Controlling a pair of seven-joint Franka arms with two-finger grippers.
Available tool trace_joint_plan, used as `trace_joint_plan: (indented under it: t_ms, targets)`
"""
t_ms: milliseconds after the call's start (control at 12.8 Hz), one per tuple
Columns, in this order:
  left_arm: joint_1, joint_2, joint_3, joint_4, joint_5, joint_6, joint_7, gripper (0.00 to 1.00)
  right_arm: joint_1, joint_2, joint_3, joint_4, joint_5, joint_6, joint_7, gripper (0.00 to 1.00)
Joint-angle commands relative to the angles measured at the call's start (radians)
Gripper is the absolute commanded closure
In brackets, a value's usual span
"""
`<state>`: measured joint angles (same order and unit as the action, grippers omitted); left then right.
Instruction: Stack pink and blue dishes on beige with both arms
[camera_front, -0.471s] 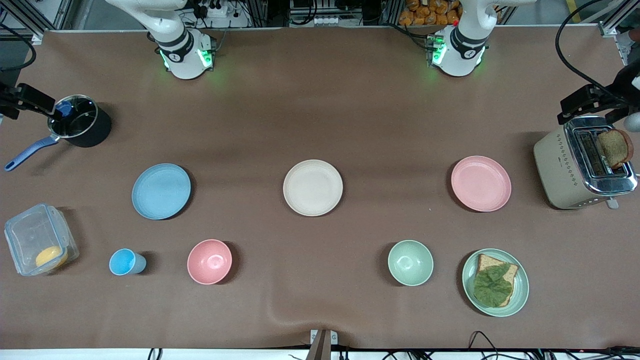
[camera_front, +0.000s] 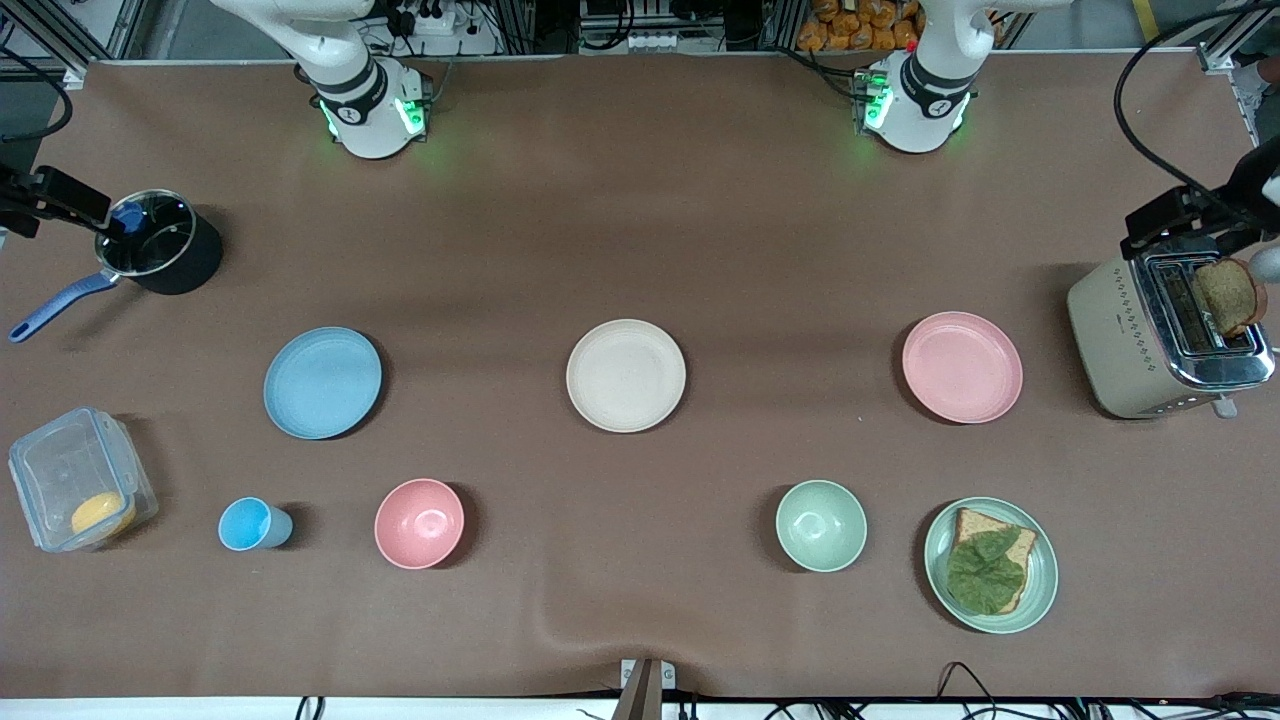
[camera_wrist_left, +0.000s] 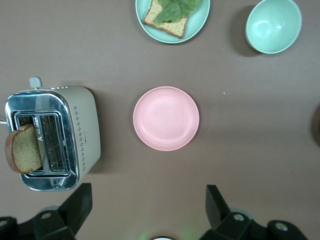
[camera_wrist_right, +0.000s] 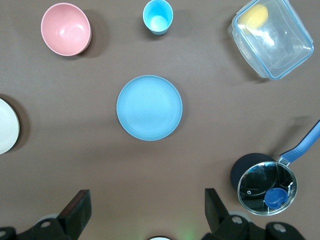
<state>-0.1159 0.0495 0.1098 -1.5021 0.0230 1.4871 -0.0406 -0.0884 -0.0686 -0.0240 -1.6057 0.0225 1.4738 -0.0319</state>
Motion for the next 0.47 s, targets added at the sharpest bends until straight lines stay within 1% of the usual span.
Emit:
trace_joint_plan:
  t_ms: [0,78,235,314,392]
  targets:
    - [0.037,0.067,0.002,-0.077,0.02,0.124,-0.042,0.0,-0.01,0.003,0.003,0.004,0.005,-0.017,-0.008,0.0]
    - [0.056,0.07,0.002,-0.151,0.02,0.209,-0.042,0.0,-0.011,0.021,0.003,-0.005,0.005,-0.006,-0.008,0.0]
    - [0.088,0.067,-0.002,-0.278,0.017,0.379,-0.044,0.0,-0.037,0.097,0.004,-0.008,0.01,0.022,-0.008,0.0]
    - [0.079,0.069,-0.002,-0.312,0.014,0.416,-0.05,0.0,-0.053,0.142,0.004,-0.011,0.029,0.043,-0.008,0.0]
    - [0.081,0.073,-0.002,-0.351,0.015,0.465,-0.053,0.0,-0.076,0.195,0.004,-0.011,0.071,0.071,-0.01,0.0]
